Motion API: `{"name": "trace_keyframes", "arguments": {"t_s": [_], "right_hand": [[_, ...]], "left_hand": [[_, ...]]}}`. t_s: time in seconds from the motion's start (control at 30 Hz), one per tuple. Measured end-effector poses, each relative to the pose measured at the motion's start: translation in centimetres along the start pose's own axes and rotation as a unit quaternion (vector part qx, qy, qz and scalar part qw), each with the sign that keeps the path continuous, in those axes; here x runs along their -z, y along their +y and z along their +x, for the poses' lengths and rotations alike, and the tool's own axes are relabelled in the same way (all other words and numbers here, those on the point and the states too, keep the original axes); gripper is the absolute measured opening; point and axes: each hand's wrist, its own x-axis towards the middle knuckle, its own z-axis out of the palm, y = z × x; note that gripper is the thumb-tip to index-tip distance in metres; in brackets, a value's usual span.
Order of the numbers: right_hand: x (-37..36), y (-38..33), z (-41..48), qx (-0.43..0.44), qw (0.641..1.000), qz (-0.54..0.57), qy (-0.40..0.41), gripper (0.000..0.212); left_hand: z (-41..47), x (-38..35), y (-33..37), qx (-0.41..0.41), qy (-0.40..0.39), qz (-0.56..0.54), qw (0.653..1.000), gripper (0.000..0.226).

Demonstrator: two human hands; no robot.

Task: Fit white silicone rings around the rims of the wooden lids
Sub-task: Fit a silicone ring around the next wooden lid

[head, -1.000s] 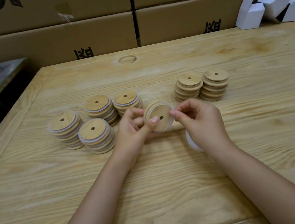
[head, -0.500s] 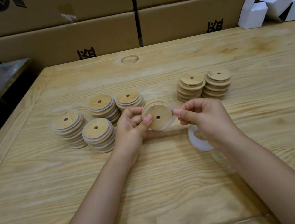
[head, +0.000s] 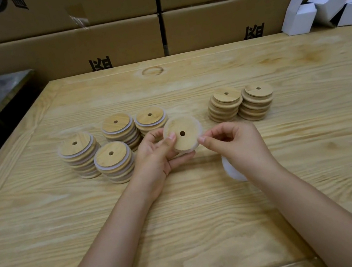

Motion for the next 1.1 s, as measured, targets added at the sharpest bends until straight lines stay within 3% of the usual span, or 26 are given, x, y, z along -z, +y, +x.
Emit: {"name": "trace_keyframes", "arguments": {"t_s": [0.2,0.53,1.1], "right_hand": [[-0.66,0.67,-0.07,-0.064,0.998,0.025,0.007,0.018],[-0.84,0.36,0.24,-0.076,0.993,0.085,-0.012,0.018],[-0.71,0.27,0.04,-0.067,0.996,0.062,-0.017,0.026]], "left_hand": [[0.05,-0.18,-0.01,0.028,0.015,0.008,0.999,0.016],[0.20,-0.28,0.06,0.032,0.068,-0.012,0.997,0.005],[-0.30,-0.63,0.30,0.078,0.031,-0.002,0.996,0.041]]}}
